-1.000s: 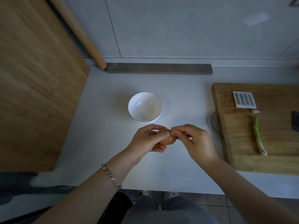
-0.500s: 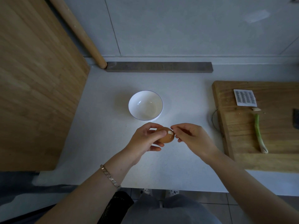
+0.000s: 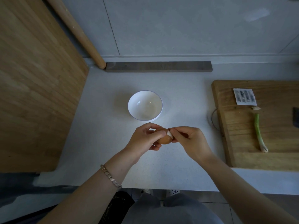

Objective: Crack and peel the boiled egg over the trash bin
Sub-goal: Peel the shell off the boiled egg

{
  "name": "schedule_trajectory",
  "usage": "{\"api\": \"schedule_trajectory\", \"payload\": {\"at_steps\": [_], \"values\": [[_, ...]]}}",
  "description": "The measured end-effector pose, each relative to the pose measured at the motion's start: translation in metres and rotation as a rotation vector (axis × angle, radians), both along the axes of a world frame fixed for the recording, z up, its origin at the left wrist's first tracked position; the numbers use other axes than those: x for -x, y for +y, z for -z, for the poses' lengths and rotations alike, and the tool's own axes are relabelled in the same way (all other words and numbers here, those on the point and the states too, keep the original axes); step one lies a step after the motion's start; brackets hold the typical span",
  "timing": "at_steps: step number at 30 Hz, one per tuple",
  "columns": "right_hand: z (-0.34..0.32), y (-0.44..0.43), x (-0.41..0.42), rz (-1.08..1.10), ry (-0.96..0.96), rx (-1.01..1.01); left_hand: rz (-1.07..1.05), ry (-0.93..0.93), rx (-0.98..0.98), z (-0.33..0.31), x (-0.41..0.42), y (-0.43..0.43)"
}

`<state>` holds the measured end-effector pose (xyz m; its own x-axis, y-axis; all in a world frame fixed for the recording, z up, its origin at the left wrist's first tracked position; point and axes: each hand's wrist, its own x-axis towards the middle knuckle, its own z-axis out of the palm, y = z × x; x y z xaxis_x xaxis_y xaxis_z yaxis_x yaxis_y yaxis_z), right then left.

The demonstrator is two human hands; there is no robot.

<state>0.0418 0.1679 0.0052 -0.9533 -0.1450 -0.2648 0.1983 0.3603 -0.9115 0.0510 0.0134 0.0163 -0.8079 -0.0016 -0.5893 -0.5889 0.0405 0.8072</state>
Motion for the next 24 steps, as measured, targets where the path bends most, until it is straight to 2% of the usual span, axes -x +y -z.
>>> {"api": "schedule_trajectory", "payload": {"at_steps": [3,6,9,13,16,19,24], "values": [[0.002,-0.002,0.001,0.095,-0.042,0.063,-0.005,0.008,-0.032,0.002,0.000,-0.001],[0.002,-0.001,0.003,0.270,-0.203,0.248,0.003,0.027,-0.096,0.004,-0.001,-0.002],[0.000,0.002,0.006,0.354,-0.335,0.379,-0.026,0.044,-0.203,0.007,-0.004,-0.002],[-0.002,0.001,0.007,0.283,-0.405,0.309,-0.091,0.049,-0.297,0.012,-0.005,-0.005],[-0.003,-0.003,0.008,0.205,-0.452,0.348,-0.083,0.058,-0.291,0.014,-0.006,-0.008],[-0.004,-0.009,0.007,0.099,-0.370,0.336,-0.064,0.064,-0.275,0.013,-0.005,-0.010],[-0.005,-0.018,0.009,0.045,-0.308,0.315,-0.143,0.084,-0.302,0.012,-0.005,-0.017]]}}
